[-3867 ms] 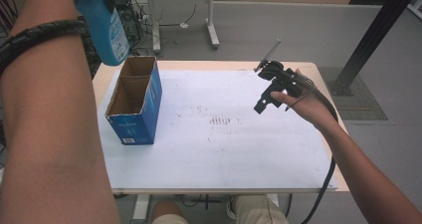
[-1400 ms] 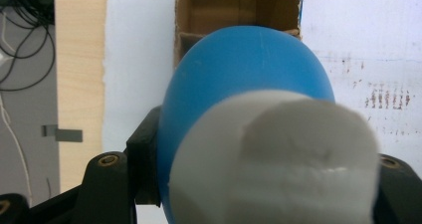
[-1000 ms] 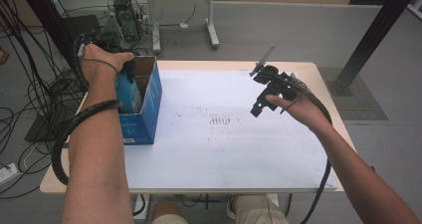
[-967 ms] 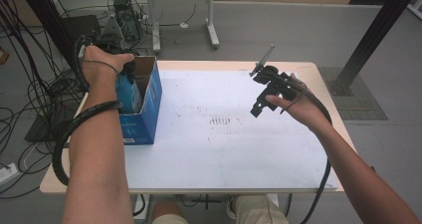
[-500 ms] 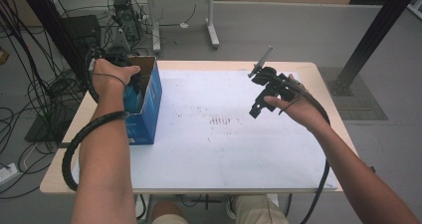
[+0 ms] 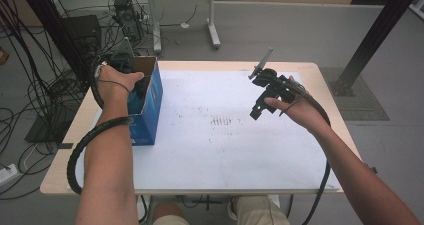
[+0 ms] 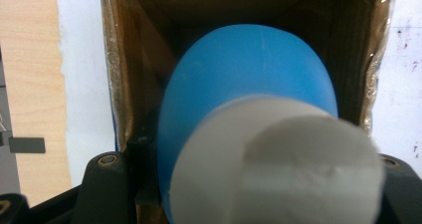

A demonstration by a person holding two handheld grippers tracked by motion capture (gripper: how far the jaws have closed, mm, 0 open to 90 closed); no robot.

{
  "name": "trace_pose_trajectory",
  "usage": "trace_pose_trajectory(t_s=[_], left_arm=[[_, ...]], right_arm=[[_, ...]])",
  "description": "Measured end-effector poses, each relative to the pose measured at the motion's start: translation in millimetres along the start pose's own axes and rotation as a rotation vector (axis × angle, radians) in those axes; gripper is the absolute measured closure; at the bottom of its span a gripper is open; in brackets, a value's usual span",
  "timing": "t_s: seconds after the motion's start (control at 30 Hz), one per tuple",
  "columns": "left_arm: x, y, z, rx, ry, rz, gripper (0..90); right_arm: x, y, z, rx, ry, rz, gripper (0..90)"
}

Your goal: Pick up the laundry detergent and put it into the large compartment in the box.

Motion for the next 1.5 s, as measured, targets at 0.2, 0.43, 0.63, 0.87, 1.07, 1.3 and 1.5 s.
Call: trace_pose_trajectory(t_s=[0.2, 0.43, 0.63, 0.87, 1.07, 1.3, 1.5], left_arm=[[-0.8, -5.1, 0.8, 0.001, -0.008, 0.013, 37.5], [-1.3, -11.8, 1.8, 0.0, -0.016, 0.027, 37.5], [-0.5, -15.9, 3.6, -0.001, -0.019, 0.035, 37.5], [-0.3, -16.8, 4.0, 0.0, -0.021, 0.039, 37.5], [-0.3, -17.2, 4.2, 0.001, -0.021, 0.039, 37.5], [-0.9, -17.4, 4.4, 0.001, -0.021, 0.041, 37.5], [-0.5, -17.7, 4.9, 0.001, -0.021, 0.038, 37.4]], right_arm=[[-0.3, -0.9, -0.2, 0.0, -0.001, 0.002, 5.8], [-0.4, -2.0, -0.1, 0.001, -0.003, 0.003, 5.8], [-0.9, -3.5, 0.0, 0.0, -0.001, 0.008, 5.7], [-1.4, -2.6, 1.2, 0.0, -0.002, 0.006, 5.8], [-2.0, -2.6, 1.7, 0.003, 0.001, 0.006, 5.8], [-3.7, -0.8, 4.1, 0.006, 0.002, -0.001, 5.8], [-4.6, -0.2, 4.5, 0.008, 0.001, 0.001, 5.7]])
Point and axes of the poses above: each handheld gripper's, and its own axes: y roughly backward along the jaws, x roughly out of its underside, z roughly to its left, the point moved 2 cm from there along -y, roughly forward along the jaws, and after that the axes turned 10 degrees about x, right-handed, at the moved point
